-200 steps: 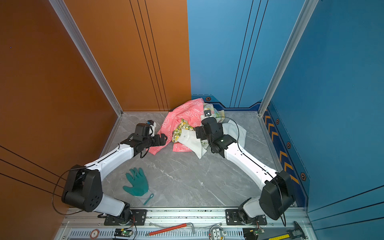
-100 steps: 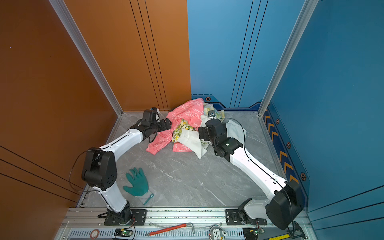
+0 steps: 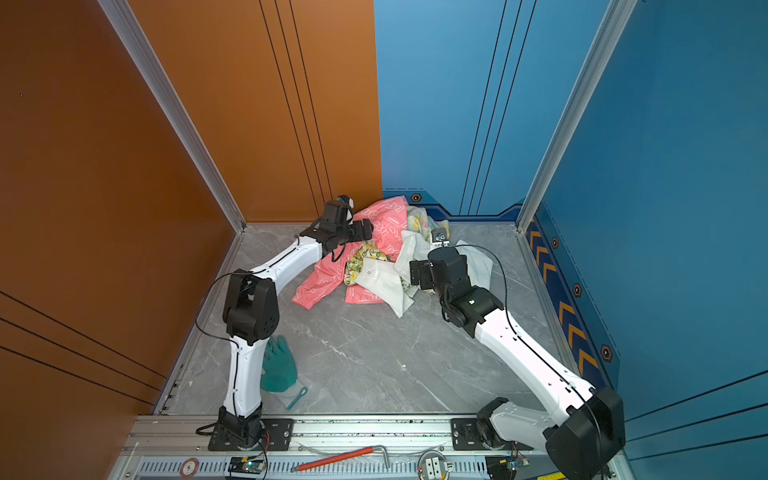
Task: Pick out a specific cloth from the pile
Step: 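Close the left gripper on the pink jacket's top edge, then lift the pink jacket high out of the pile with the left gripper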
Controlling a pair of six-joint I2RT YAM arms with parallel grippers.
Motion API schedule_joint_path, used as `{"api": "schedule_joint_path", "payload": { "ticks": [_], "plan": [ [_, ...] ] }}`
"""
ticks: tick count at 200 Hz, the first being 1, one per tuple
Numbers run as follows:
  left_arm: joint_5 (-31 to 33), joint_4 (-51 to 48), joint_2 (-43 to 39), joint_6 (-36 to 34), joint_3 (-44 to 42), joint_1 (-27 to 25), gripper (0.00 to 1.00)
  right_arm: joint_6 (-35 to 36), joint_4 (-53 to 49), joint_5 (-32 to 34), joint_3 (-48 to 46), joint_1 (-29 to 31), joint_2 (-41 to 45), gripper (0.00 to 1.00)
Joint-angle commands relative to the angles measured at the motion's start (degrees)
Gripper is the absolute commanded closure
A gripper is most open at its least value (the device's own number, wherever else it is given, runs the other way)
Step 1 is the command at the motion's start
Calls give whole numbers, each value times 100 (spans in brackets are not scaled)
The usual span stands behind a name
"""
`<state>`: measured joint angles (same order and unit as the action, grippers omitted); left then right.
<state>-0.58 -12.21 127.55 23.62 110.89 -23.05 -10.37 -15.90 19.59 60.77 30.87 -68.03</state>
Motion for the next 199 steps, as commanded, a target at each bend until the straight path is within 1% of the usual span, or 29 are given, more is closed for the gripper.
{"api": "schedule_joint_path", "payload": {
  "ticks": [1,3,9,19,21,28,32,40,77,105,156,199],
  "plan": [
    [301,-303,329,-191,387,-67,12,-25,28,-72,-105,-84,155,0],
    [321,-309,351,-195,406,-70,12,-24,28,-71,-106,-93,164,0],
    [330,-299,434,-206,513,-85,27,-18,38,-79,-114,-112,192,0],
    [298,-309,570,-189,697,-81,47,-14,38,-83,-131,-150,226,0],
    [289,-313,594,-179,741,-85,52,-14,42,-82,-135,-156,233,0],
    [258,-309,673,-158,869,-91,76,-6,42,-72,-142,-177,252,0],
    [249,-312,708,-148,939,-94,87,0,49,-68,-153,-191,262,0],
    [234,-300,760,-143,1095,-108,100,0,63,-23,-184,-212,283,1],
    [197,-309,724,-288,1616,-264,100,-85,236,-10,-353,-331,351,0],
    [271,-310,346,-410,1750,-382,100,-157,331,-43,-382,-376,244,0],
    [216,-334,-515,-375,1818,-392,100,-159,596,-96,-355,-380,20,0],
    [84,-615,-809,-386,2450,-376,100,-149,756,-177,-356,-371,-118,0]
  ]
}}
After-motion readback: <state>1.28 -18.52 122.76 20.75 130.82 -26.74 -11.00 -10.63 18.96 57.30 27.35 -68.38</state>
